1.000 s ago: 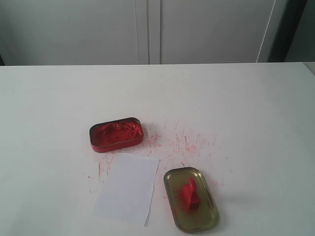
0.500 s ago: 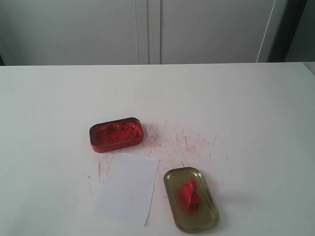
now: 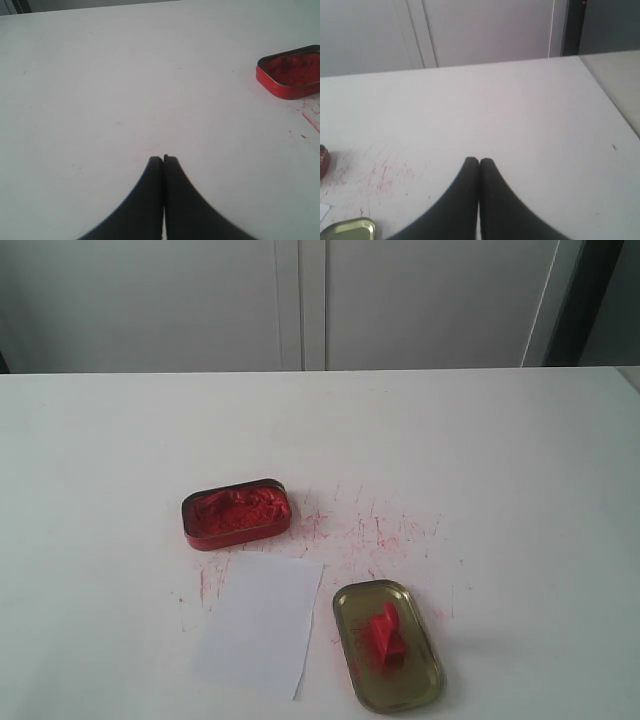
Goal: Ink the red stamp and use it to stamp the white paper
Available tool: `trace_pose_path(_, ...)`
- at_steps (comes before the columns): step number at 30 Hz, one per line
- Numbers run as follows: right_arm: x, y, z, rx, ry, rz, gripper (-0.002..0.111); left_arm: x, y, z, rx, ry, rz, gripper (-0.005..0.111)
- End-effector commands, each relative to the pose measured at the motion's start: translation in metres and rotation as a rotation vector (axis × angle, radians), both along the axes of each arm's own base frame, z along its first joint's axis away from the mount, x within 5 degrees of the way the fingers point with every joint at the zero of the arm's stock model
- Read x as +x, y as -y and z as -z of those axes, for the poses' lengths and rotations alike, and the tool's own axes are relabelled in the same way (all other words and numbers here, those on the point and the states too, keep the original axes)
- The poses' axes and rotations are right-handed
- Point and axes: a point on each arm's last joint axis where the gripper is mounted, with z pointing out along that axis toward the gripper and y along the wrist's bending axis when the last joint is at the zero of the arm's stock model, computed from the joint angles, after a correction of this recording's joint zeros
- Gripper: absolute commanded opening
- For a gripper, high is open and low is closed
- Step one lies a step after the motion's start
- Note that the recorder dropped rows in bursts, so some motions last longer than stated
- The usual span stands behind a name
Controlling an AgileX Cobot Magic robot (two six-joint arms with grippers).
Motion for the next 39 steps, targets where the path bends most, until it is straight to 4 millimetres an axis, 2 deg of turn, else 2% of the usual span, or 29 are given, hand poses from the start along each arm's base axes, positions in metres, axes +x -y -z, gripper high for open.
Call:
trace_pose_path(1,0.012,-0.002,-0.006,0.014,-0.124,-0.002,0.0,0.0,0.0,0.001,-0.002,0.001,-0.002,0.0)
trace_pose_path(11,0.041,-0.008,-0.01,0.034,-0.404,-0.04,0.0,0.0,0.0,0.001,-0.002,0.001,-0.002,0.0)
trace_pose_path(23,0.069,-0.017,0.01,0.085,-0.633,-0.088,0.0,0.0,0.0,0.001,-0.002,0.001,-0.002,0.0)
trace_pose_path(28,0.073,-0.018,0.01,0.087,-0.662,-0.097,0.0,0.0,0.0,0.001,-0.002,0.001,-0.002,0.0)
trace_pose_path(39,0.068,-0.022,0.012,0.09,-0.726,-0.131,0.0,0.0,0.0,0.001,-0.002,0.001,-0.002,0.0)
